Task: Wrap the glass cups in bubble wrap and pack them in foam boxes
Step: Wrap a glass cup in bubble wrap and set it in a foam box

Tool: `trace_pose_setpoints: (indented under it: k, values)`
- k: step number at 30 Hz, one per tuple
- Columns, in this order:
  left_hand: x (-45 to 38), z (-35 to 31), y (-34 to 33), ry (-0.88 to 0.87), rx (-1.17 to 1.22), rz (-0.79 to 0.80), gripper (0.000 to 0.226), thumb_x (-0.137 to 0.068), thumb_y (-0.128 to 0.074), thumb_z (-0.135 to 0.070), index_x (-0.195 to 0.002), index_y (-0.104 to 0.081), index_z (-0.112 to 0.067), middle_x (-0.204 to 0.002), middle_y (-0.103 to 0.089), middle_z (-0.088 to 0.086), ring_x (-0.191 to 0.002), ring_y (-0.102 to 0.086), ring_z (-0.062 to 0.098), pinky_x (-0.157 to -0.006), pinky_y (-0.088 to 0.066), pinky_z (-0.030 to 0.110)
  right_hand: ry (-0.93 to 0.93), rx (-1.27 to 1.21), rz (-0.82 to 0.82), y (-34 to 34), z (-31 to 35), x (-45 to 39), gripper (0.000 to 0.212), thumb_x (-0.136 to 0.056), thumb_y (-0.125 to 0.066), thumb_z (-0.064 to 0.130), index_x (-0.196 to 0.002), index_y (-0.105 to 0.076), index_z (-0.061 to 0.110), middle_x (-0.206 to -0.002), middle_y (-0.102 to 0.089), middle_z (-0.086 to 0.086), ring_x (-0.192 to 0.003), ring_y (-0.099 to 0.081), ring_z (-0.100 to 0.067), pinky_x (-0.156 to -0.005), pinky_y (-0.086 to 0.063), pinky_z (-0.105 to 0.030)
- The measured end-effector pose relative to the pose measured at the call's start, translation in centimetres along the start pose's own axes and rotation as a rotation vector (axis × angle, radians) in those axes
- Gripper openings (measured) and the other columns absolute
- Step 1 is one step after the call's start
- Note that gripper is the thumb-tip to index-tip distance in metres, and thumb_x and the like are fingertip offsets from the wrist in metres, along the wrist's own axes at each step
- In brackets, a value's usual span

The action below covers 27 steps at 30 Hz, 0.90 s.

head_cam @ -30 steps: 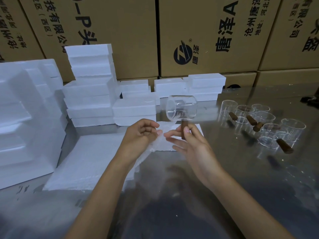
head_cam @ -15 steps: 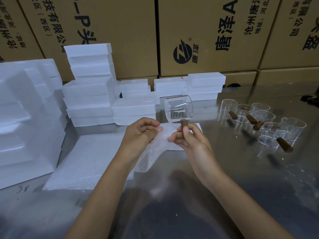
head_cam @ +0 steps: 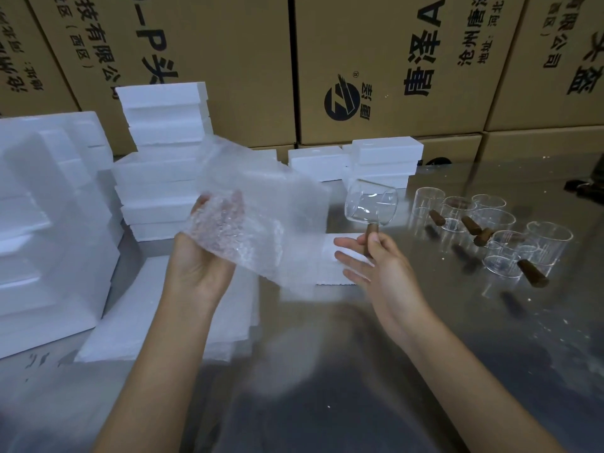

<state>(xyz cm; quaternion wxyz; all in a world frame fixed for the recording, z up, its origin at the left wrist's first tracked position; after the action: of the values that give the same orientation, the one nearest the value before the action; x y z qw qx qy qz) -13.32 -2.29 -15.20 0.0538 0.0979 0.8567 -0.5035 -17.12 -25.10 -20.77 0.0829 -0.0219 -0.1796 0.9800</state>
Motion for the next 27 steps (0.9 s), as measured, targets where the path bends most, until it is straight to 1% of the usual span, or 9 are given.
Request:
trace_pose_setpoints:
  k: [4, 6, 9, 12, 14, 15, 17, 20, 27]
  values:
    - [-0.7, -0.8, 4.2, -0.056, -0.431, -0.245, 0.017, -0.098, -0.045, -0.002, -0.106, -0.060, -0.006, -0.105, -0.069, 0.012, -0.086, -0.071, 0.020, -0.078, -0.061, 0.030, -0.143, -0.184, 0.112, -1.0, -1.2, 0.3, 0.025, -0.108, -0.038, 0.030, -0.093, -0.049, 0.014, -0.129, -0.067, -0.005, -0.101, -0.073, -0.031, -0.093, -0.054, -0.046]
    - [-0.6, -1.2, 5.7, -0.032, -0.650, -0.340, 0.026, -0.098, -0.039, 0.006, -0.092, -0.057, -0.012, -0.103, -0.066, 0.013, -0.081, -0.069, 0.021, -0.065, -0.060, 0.029, -0.142, -0.245, 0.137, -1.2, -1.1, 0.4, 0.024, -0.108, -0.038, 0.029, -0.094, -0.049, 0.014, -0.131, -0.065, -0.008, -0.104, -0.072, -0.034, -0.093, -0.054, -0.045]
    - [-0.2, -2.0, 6.7, -0.054, -1.041, -0.475, 0.031, -0.089, -0.041, 0.013, -0.086, -0.059, -0.012, -0.103, -0.066, 0.016, -0.082, -0.067, 0.027, -0.062, -0.056, 0.028, -0.109, -0.248, 0.148, -1.1, -0.5, 0.3, 0.027, -0.108, -0.036, 0.032, -0.090, -0.048, 0.016, -0.129, -0.067, -0.012, -0.108, -0.070, -0.035, -0.098, -0.050, -0.046]
    - [1.1, -4.0, 4.3, -0.509, -1.527, -0.609, 0.030, -0.087, -0.043, 0.010, -0.100, -0.057, -0.012, -0.109, -0.061, 0.012, -0.095, -0.056, 0.024, -0.075, -0.044, 0.029, -0.101, -0.206, 0.139, -0.6, -0.4, 0.1, 0.028, -0.108, -0.035, 0.034, -0.089, -0.047, 0.018, -0.124, -0.070, -0.009, -0.108, -0.070, -0.034, -0.104, -0.045, -0.049]
    - [2.1, -4.0, 1.1, -0.812, -1.689, -0.485, 0.024, -0.090, -0.049, 0.002, -0.105, -0.057, -0.016, -0.106, -0.058, 0.004, -0.095, -0.052, 0.015, -0.077, -0.039, 0.016, -0.106, -0.181, 0.151, -0.6, -0.6, 0.1, 0.026, -0.108, -0.034, 0.035, -0.091, -0.046, 0.019, -0.123, -0.071, -0.007, -0.107, -0.071, -0.033, -0.101, -0.046, -0.047]
    - [2.1, -3.2, -0.2, -0.835, -1.709, -0.362, 0.020, -0.092, -0.052, -0.004, -0.103, -0.057, -0.020, -0.101, -0.058, -0.003, -0.091, -0.053, 0.009, -0.074, -0.038, 0.010, -0.109, -0.173, 0.164, -0.8, -0.7, 0.1, 0.025, -0.108, -0.034, 0.035, -0.092, -0.045, 0.019, -0.124, -0.071, -0.007, -0.105, -0.072, -0.030, -0.096, -0.048, -0.044]
    - [1.3, -0.3, -1.2, -0.601, -1.755, -0.124, 0.012, -0.093, -0.056, -0.018, -0.098, -0.057, -0.029, -0.087, -0.060, -0.014, -0.078, -0.057, 0.004, -0.067, -0.041, 0.011, -0.116, -0.155, 0.190, -1.1, -0.9, 0.3, 0.023, -0.108, -0.034, 0.034, -0.092, -0.042, 0.020, -0.124, -0.071, -0.007, -0.096, -0.074, -0.024, -0.084, -0.045, -0.037]
    - [0.7, 5.5, 0.3, -0.144, -1.797, 0.063, 0.009, -0.094, -0.061, -0.031, -0.103, -0.065, -0.031, -0.087, -0.063, -0.013, -0.065, -0.054, 0.003, -0.070, -0.043, 0.024, -0.110, -0.177, 0.206, -1.5, -1.0, 0.4, 0.021, -0.108, -0.034, 0.033, -0.095, -0.041, 0.019, -0.123, -0.070, -0.013, -0.091, -0.074, -0.027, -0.084, -0.048, -0.036]
    - [0.6, 6.7, 1.4, -0.153, -1.591, -0.104, 0.017, -0.091, -0.066, -0.020, -0.076, -0.073, -0.025, -0.074, -0.070, -0.016, -0.066, -0.058, -0.006, -0.062, -0.040, 0.007, -0.078, -0.114, 0.145, -1.3, -0.6, 0.5, 0.023, -0.109, -0.031, 0.033, -0.095, -0.042, 0.019, -0.119, -0.073, -0.008, -0.108, -0.070, -0.028, -0.091, -0.049, -0.036]
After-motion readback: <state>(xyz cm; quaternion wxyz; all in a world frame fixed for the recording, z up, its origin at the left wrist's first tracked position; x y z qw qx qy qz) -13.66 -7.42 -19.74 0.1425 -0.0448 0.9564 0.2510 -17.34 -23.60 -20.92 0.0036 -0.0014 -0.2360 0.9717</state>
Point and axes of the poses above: each hand's wrist, its own x-axis away from the middle knuckle, its own y-axis out of the back of the hand, z = x × y, the point moved 6 cm from there along -x, towards the middle knuckle
